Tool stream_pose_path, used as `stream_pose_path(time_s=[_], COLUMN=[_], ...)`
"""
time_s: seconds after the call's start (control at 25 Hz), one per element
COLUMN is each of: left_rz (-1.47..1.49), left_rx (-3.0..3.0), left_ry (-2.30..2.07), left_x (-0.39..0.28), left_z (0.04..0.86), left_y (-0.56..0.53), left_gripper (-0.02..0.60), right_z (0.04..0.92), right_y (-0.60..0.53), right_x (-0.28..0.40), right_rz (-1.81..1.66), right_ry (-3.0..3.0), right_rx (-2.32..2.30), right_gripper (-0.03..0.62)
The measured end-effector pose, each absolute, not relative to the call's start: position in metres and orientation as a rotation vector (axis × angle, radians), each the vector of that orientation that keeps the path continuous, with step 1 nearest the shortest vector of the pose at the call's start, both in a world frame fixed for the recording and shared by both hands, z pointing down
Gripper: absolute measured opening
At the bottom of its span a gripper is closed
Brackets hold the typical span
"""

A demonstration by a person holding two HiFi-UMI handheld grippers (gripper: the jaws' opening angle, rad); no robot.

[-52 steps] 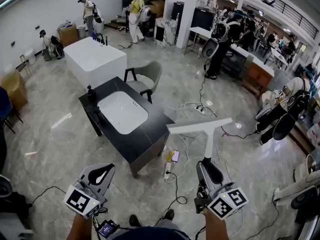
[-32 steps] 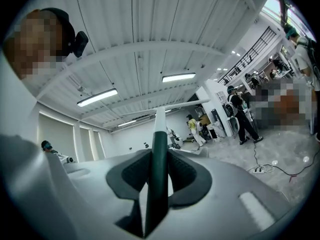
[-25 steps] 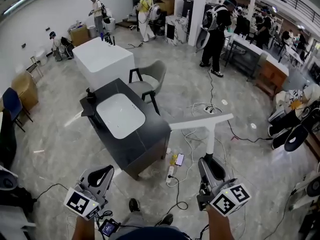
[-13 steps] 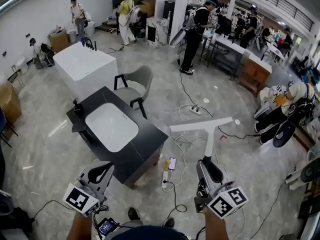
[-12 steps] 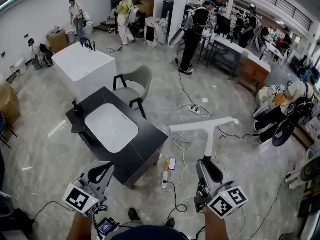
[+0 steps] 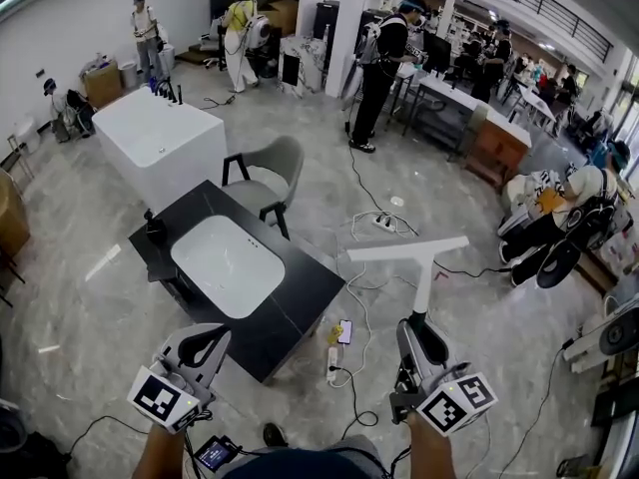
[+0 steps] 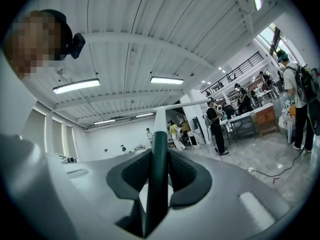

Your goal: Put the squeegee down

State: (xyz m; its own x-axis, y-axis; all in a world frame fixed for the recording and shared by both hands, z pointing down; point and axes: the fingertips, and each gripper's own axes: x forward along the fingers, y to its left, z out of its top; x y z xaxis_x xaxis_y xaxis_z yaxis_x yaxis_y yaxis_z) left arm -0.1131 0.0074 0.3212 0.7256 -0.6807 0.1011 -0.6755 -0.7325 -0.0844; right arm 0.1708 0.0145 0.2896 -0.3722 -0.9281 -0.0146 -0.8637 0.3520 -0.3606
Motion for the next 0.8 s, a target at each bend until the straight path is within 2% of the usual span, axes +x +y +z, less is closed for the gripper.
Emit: stream_pose_path(time_s=[0.36,0.8], left_rz=[-0.187,-0.29], left_rx=[-2.892,-2.761], left_ry=[1.254,1.478], left_x=[-0.142,-0.118], left_z=[0.347,0.338], left_y=[-0.013,-0.053], left_gripper=[0.003,0.003], right_z=[0.301,0.319], right_y=[-0.028,-0.13], right_x=[0.139,0.152], right_rz=[-0.464,-0.549], right_ry=[2.477,2.575], right_rx=[-1.551,-1.294], right_gripper=[0.101,0.101])
